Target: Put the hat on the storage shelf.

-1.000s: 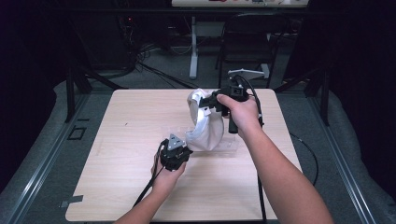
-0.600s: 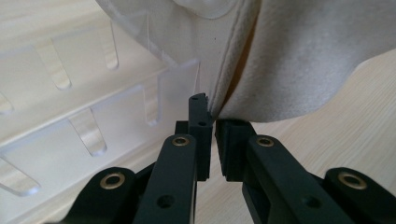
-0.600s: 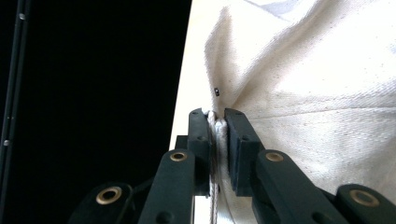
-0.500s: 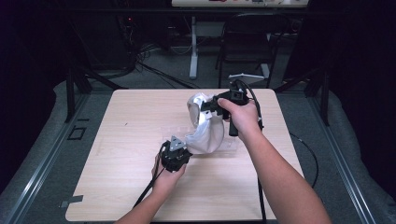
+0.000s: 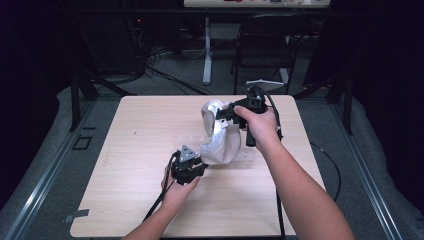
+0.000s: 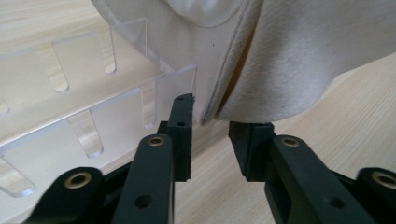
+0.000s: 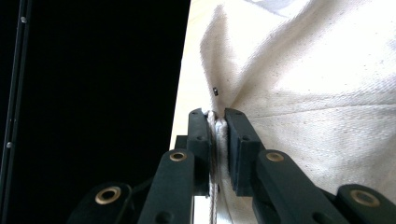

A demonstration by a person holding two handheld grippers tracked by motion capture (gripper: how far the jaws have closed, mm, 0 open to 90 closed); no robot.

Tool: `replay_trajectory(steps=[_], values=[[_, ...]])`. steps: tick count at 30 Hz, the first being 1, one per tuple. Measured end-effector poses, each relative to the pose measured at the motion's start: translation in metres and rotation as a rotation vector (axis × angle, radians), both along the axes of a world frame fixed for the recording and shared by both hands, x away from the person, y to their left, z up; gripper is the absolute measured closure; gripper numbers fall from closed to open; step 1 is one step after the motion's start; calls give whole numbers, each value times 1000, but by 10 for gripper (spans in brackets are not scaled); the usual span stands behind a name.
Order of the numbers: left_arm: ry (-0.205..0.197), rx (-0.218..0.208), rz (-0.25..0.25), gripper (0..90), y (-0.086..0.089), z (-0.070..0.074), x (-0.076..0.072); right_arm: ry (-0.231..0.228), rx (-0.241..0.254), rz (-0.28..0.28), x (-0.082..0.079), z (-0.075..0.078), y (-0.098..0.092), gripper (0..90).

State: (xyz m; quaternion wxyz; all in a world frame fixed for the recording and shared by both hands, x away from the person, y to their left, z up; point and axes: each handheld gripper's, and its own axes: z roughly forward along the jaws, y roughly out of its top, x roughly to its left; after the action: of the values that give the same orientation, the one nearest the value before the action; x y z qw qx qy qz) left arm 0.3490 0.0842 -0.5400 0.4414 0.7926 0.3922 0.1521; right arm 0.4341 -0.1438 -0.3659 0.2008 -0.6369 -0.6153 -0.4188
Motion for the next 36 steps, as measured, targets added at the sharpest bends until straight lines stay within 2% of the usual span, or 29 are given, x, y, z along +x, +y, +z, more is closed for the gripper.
replay_trajectory(steps=[9, 19, 21, 25, 26, 32, 36], values=[[-6, -34, -22, 615, 8, 3, -5, -10, -7, 1, -1, 1, 0, 794], [-15, -47, -42, 573, 9, 7, -11, -32, -3, 0, -5, 3, -5, 739], [-17, -44, -44, 568, 9, 8, -12, -41, -3, -2, -5, 4, -6, 726], [-7, -68, -47, 558, 11, 10, -14, -59, -12, -3, -9, 5, -8, 683], [-5, -65, -52, 553, 12, 10, -15, -75, -20, -2, -10, 6, -8, 667], [-19, -65, -45, 529, 18, 12, -17, -94, -9, -9, -14, 8, -15, 621], [-24, -64, -38, 523, 24, 13, -19, -120, -33, -15, -18, 10, -20, 607]])
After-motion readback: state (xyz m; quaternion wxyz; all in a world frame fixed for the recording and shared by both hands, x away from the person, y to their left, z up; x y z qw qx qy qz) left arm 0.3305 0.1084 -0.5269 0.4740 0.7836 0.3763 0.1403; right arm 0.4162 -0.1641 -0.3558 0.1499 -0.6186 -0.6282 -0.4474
